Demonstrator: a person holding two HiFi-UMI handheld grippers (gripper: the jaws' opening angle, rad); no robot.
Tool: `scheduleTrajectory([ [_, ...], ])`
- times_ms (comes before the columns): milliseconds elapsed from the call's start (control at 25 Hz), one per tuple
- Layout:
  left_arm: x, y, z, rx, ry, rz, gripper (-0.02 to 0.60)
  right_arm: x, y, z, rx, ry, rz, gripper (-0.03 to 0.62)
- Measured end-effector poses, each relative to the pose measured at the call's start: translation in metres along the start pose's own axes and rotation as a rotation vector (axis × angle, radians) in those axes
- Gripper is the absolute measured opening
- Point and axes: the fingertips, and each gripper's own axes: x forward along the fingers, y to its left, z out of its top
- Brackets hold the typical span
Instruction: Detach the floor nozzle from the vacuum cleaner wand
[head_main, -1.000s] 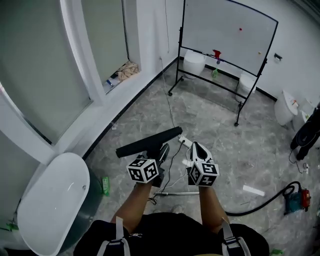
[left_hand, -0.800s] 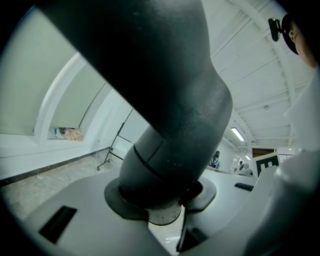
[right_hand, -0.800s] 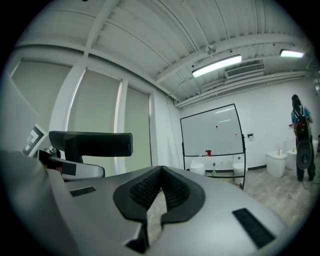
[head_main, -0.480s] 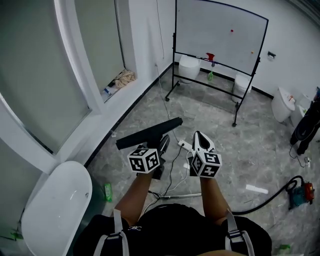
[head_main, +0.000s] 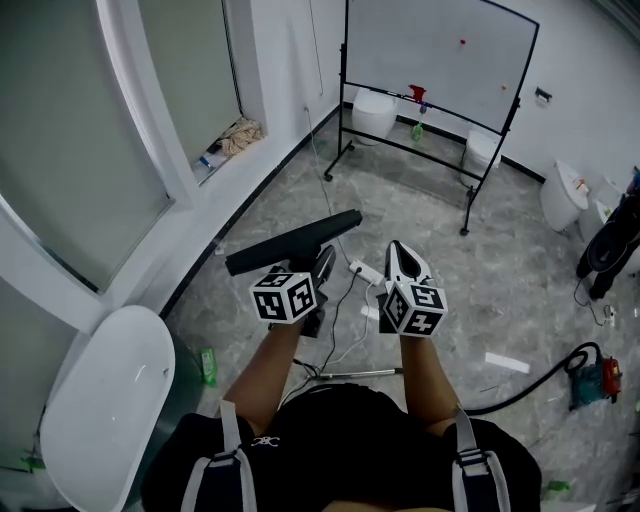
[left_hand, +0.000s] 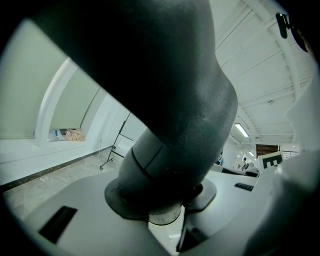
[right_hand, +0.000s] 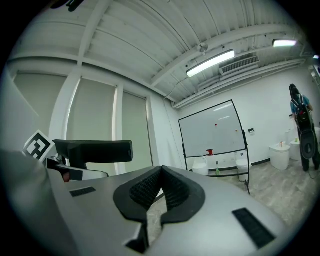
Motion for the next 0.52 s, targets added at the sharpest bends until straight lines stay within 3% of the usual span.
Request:
scheduleTrajectory([
  [520, 0.029, -0.007, -0.005, -0.012, 0.009, -0.006, 0.143, 0.011, -0.029, 0.001, 0.002, 0.001, -0.012, 0.015],
])
